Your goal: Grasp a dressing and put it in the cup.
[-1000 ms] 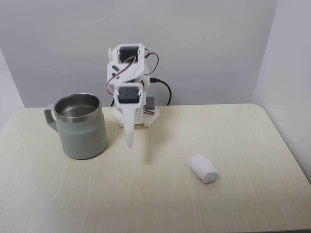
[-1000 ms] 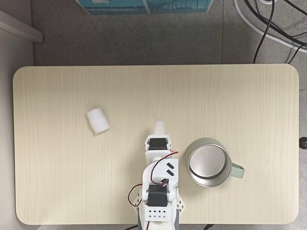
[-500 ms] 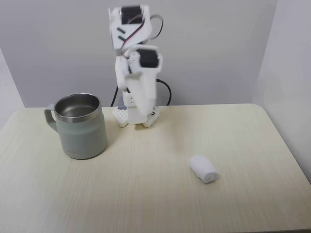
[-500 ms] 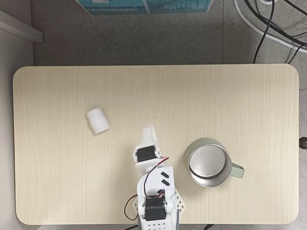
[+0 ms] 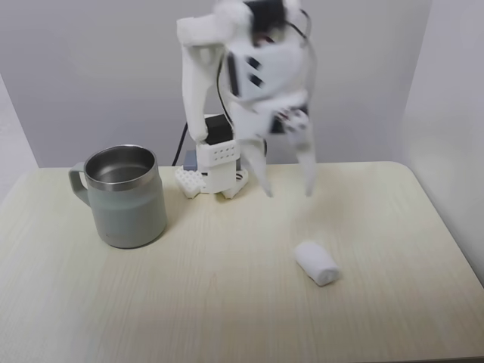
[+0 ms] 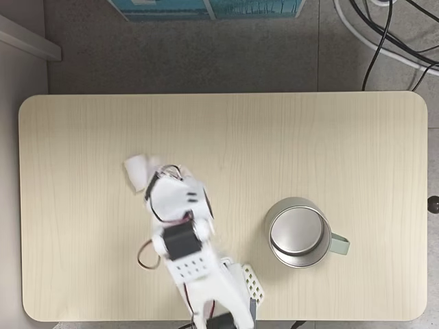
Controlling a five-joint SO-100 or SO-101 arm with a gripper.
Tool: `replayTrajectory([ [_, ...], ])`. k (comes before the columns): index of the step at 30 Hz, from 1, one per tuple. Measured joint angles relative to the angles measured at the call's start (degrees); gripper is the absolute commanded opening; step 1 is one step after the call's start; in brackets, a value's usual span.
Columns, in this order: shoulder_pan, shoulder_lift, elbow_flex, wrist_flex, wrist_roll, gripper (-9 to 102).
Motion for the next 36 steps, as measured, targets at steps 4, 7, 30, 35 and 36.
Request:
replayTrajectory([
  [4,-3.0,6.6,0.4,-0.3,-1.9,20],
  [7,-6.5,11.4,0.4,-1.9,-2.2,21],
  [30,-9.3,32.0,-4.3,-21.1,-2.2,21],
  [35,-9.2,32.4,-4.3,-21.7,-2.2,6],
  [36,-9.3,32.4,-4.3,-21.7,-2.4,1],
])
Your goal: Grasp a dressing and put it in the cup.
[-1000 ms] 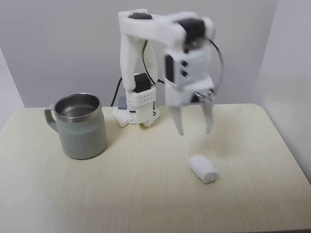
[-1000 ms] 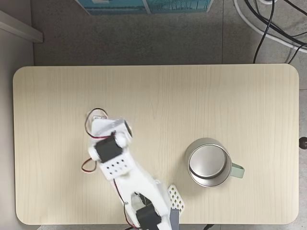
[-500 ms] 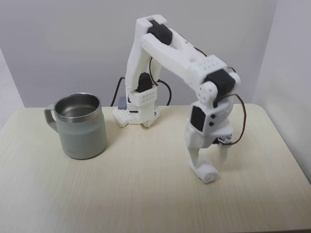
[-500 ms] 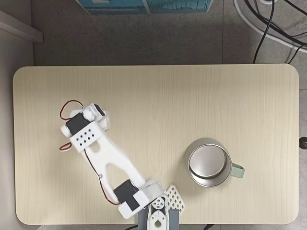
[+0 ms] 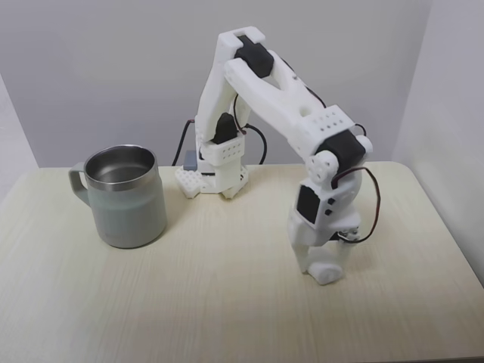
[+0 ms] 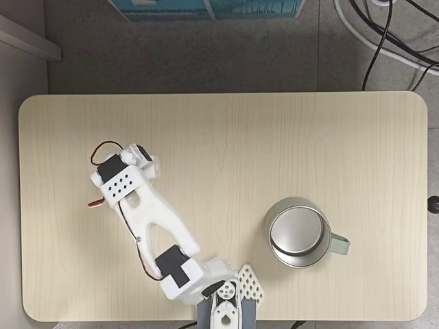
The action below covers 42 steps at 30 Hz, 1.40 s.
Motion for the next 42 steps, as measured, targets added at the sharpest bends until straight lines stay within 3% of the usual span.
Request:
replayTrajectory([
  [14,-0.4,-11.8,-2.7,2.3,2.1,0],
  [28,0.5,-40.2,5.4,18.5,23.0,0],
  [36,18.4,-45.2,22.1,29.8,41.3,0],
  [42,38.7,-49.6,26.8,31.1,48.0,0],
])
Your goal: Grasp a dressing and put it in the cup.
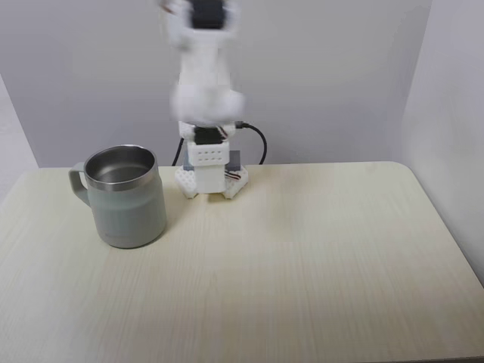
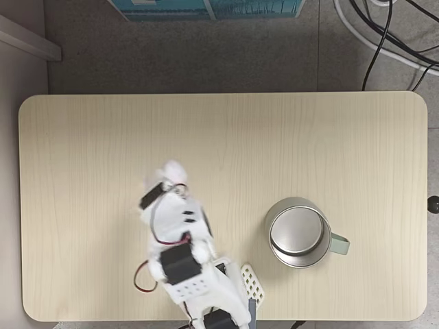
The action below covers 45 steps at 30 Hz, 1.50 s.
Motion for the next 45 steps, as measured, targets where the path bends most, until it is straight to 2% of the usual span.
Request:
replayTrajectory([
  [4,13.2,-5.1,-2.1,0.0,-1.1,0],
  [10,29.1,-12.8,-14.1,-0.6,-6.2,0],
  [19,43.3,-23.6,-39.5,-9.7,-14.0,0],
  [26,50.5,-30.1,-55.5,-17.7,-18.9,0],
  [32,51.8,-33.6,-63.1,-20.6,-20.7,1],
  [34,52.2,-34.4,-63.7,-20.7,-20.7,5],
  [39,52.5,-34.8,-63.8,-20.7,-19.0,24],
  [45,53.3,-35.4,-63.8,-19.2,-17.4,27],
])
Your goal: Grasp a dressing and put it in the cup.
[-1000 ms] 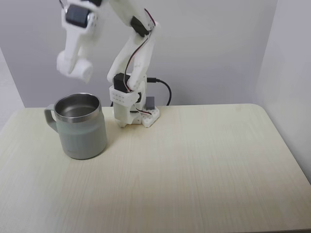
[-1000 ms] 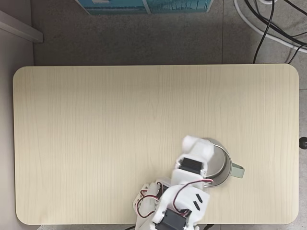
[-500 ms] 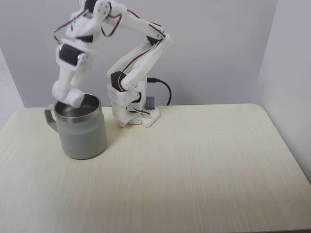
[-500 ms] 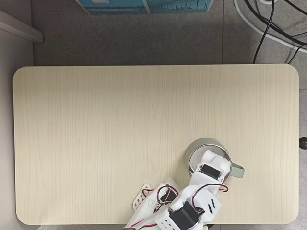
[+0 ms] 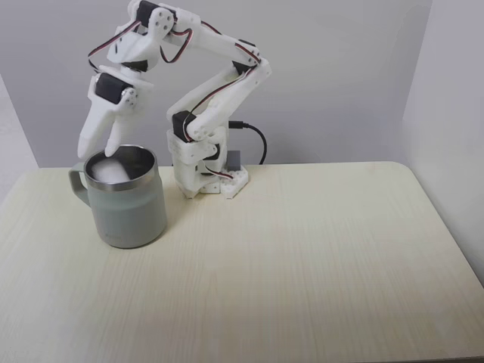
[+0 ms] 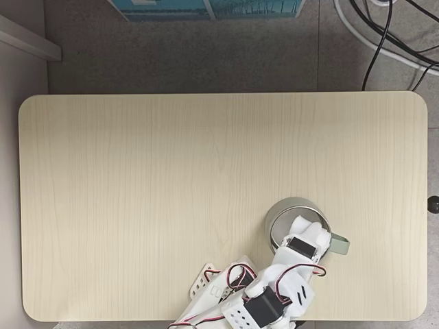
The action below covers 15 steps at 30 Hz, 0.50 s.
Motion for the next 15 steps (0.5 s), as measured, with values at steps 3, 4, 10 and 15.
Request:
replayTrajectory([
  [3,0.0,-0.5,0.0,1.2,0.0,27],
  [4,0.0,-0.7,0.0,1.6,-0.1,27],
  [10,0.0,-0.9,0.0,2.3,-0.2,27],
  [15,-0.8,-0.9,0.0,3.6,-0.2,26],
])
